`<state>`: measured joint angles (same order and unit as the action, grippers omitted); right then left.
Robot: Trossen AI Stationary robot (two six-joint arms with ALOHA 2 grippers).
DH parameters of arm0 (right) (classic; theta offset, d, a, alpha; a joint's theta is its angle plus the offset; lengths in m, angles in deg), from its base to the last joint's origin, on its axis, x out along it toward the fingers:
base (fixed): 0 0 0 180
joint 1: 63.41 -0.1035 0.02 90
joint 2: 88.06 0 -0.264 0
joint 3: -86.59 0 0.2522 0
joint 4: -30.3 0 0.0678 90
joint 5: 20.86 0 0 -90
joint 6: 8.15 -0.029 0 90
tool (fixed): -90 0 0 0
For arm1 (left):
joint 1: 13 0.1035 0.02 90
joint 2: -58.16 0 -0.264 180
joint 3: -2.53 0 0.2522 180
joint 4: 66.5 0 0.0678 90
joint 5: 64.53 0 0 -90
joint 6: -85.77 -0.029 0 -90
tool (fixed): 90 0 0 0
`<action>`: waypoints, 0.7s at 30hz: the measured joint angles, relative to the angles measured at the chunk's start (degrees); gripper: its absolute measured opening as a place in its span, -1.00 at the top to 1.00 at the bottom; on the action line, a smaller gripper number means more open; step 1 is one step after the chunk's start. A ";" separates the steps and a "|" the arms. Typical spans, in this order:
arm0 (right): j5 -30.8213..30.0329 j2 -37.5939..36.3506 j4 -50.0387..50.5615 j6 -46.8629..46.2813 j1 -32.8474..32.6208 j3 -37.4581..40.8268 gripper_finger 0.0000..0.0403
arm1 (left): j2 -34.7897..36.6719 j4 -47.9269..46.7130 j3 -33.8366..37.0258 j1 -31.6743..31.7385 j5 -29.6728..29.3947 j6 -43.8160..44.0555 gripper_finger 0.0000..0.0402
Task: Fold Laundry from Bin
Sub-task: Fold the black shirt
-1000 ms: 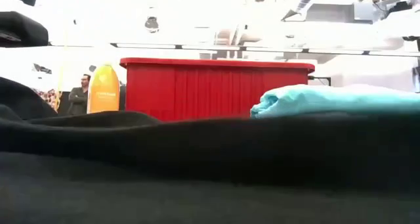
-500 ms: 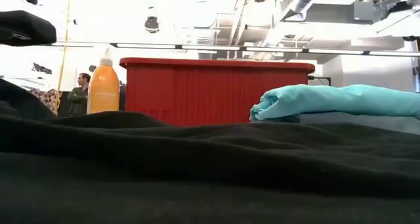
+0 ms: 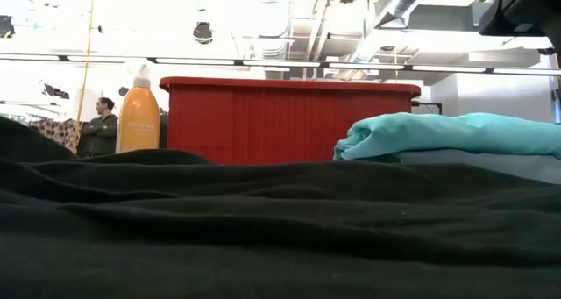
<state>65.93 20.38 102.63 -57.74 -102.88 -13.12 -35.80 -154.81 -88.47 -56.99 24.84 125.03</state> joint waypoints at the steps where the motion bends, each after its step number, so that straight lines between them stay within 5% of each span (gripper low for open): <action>1: -0.07 0.00 -0.05 0.32 -0.02 0.00 0.15 | 0.57 -0.04 0.08 0.13 -2.30 -0.06 0.17; 6: -1.90 -0.02 0.23 3.24 -0.24 0.00 0.15 | 2.26 -2.01 2.25 5.79 -16.60 -9.98 0.18; 11: -2.76 -0.02 0.20 4.63 -0.28 0.00 0.15 | 2.24 0.00 6.86 18.17 -12.20 -19.37 0.18; 16: -5.11 -0.02 0.23 4.98 -1.94 0.02 0.15 | 2.21 4.24 12.37 30.89 -3.22 -16.12 0.18; 21: -6.21 -0.03 1.15 6.07 -3.47 0.02 0.15 | 2.20 6.20 16.55 36.18 0.90 -16.05 0.16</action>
<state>59.72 20.35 103.79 -51.67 -106.35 -13.10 -33.61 -148.60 -71.92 -20.80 25.75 108.98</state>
